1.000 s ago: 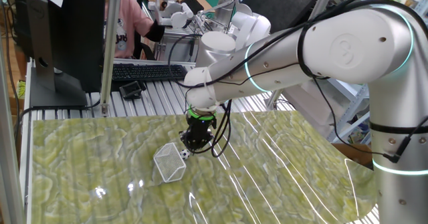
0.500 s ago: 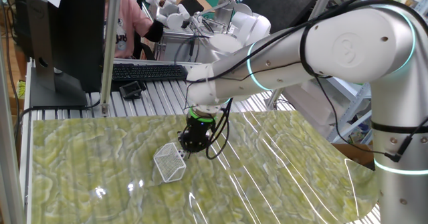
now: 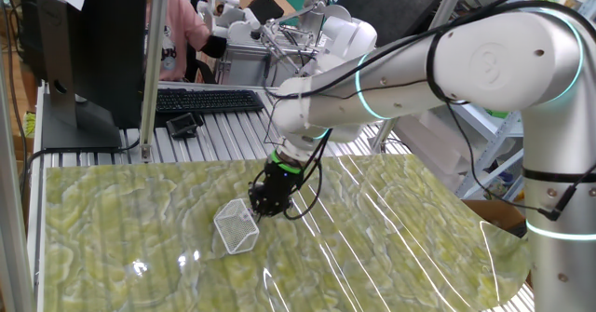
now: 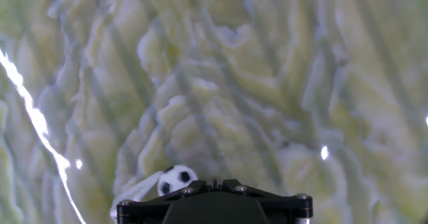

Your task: Push the soccer ball into the goal

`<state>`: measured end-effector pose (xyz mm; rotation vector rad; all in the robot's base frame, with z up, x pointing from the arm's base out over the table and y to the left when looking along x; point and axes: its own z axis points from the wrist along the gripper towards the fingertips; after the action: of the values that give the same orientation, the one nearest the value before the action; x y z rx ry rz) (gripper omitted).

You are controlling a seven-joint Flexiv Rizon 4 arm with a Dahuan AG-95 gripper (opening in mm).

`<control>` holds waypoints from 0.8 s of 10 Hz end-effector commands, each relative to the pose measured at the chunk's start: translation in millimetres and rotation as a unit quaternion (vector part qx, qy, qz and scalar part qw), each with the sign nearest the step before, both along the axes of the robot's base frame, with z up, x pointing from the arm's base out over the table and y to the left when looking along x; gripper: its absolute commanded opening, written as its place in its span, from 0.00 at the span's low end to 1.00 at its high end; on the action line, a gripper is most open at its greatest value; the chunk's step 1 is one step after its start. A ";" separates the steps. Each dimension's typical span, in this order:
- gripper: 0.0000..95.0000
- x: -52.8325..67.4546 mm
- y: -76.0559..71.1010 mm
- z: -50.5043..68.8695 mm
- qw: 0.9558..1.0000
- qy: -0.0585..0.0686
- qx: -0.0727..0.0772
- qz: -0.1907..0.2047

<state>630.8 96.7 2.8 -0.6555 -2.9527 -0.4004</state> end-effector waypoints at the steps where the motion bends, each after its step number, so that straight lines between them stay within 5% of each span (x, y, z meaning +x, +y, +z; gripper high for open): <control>1: 0.00 0.7 2.6 13.2 0.996 -0.003 -0.079 0.046; 2: 0.00 4.3 -0.4 25.8 0.995 -0.003 -0.089 0.049; 3: 0.00 0.7 -2.4 31.1 0.986 -0.007 -0.145 0.081; 4: 0.00 -0.8 -3.6 34.2 0.981 -0.006 -0.168 0.092; 5: 0.00 -2.5 -5.0 37.7 0.986 -0.011 -0.146 0.083; 8: 0.00 -2.4 -5.1 38.0 0.977 -0.022 -0.185 0.106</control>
<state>628.8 94.2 38.3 -0.6344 -2.9994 -0.1954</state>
